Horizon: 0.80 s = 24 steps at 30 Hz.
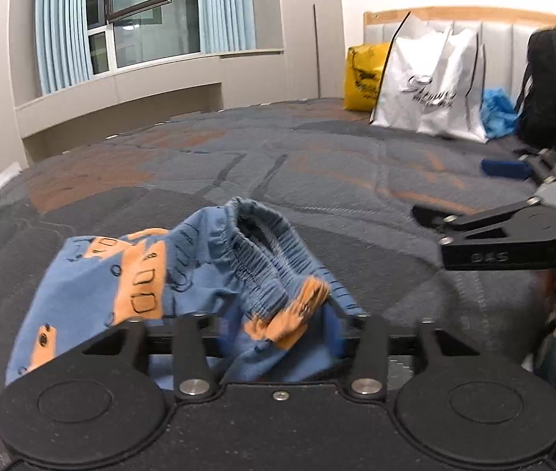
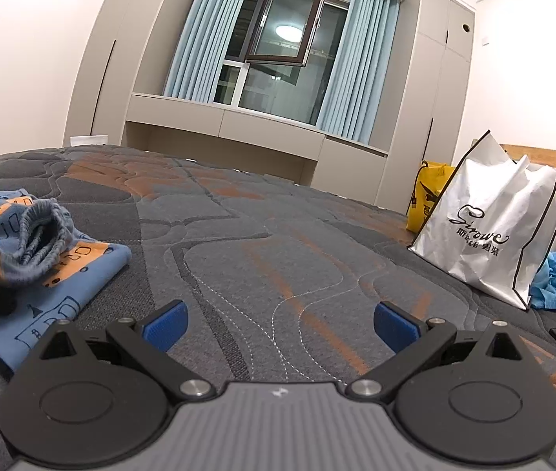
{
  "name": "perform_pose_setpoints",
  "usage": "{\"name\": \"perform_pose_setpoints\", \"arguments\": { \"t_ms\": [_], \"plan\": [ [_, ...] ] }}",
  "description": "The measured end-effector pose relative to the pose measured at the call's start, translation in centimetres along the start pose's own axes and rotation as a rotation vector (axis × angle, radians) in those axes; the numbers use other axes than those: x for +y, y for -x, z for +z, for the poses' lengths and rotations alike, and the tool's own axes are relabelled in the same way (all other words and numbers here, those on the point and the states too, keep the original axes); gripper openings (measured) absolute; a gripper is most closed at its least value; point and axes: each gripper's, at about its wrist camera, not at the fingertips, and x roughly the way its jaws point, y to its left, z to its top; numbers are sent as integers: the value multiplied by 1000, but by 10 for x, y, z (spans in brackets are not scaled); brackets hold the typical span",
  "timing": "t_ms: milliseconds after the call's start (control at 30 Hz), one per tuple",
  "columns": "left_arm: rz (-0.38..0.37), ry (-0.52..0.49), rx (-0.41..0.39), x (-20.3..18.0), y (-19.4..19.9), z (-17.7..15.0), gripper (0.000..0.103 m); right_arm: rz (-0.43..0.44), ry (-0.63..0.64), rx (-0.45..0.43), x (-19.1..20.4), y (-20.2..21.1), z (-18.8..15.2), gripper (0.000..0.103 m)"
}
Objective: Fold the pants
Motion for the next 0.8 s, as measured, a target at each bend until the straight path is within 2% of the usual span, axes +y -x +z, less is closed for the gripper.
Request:
{"name": "perform_pose_setpoints", "arguments": {
  "t_ms": [167, 233, 300, 400, 500, 633, 700, 800],
  "plan": [
    [10, -20, -63, 2, 16, -9, 81, 4, -12, 20, -1, -2, 1, 103],
    [38, -44, -95, 3, 22, -15, 96, 1, -3, 28, 2, -3, 1, 103],
    [82, -96, -127, 3, 29, -21, 100, -4, 9, 32, 4, -3, 0, 103],
    [153, -223, -151, -3, 36, -31, 100, 37, -15, 22, 6, -1, 3, 103],
    [204, -301, -167, -6, 41, -37, 100, 174, -117, -21, 3, 2, 10, 103],
    [206, -348, -170, -7, 44, -42, 99, 430, -282, 12, 4, -14, 21, 103],
    [210, -360, -163, -6, 45, -43, 98, 493, -290, 36, 12, -24, 26, 103],
    [209, -348, -146, -2, 43, -41, 92, 530, -259, 54, 30, -32, 36, 103]
  ]
}}
